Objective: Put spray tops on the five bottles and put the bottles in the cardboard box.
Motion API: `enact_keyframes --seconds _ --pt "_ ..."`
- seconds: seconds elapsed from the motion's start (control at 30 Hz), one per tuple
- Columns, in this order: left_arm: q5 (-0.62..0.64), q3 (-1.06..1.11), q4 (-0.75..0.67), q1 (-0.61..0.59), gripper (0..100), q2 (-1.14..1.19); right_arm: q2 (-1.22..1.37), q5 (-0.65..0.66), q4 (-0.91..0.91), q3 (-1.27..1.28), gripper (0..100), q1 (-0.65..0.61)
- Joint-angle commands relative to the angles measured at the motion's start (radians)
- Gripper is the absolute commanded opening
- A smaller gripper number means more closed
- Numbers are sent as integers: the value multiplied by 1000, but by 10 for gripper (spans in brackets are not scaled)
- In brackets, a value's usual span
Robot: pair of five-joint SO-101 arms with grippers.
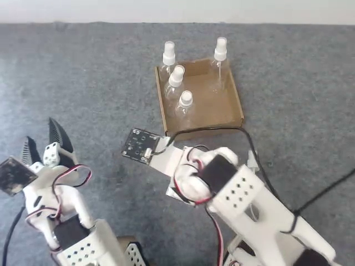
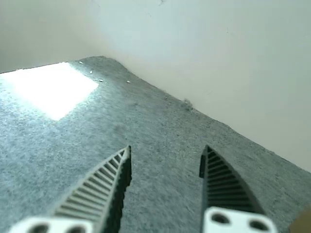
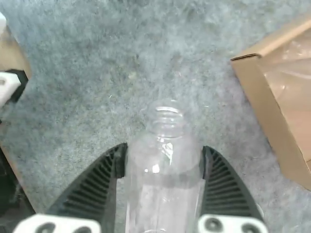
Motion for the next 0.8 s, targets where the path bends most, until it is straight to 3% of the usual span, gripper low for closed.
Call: enact_keyframes --seconds 0.0,0.2,0.77 --pt "9 -5 -34 28 216 -12 -113 -15 7 17 113 21" --pt "8 7 -34 58 216 -12 -257 -15 13 31 112 67" --pt "9 4 -34 77 215 -12 -728 -17 8 193 112 484"
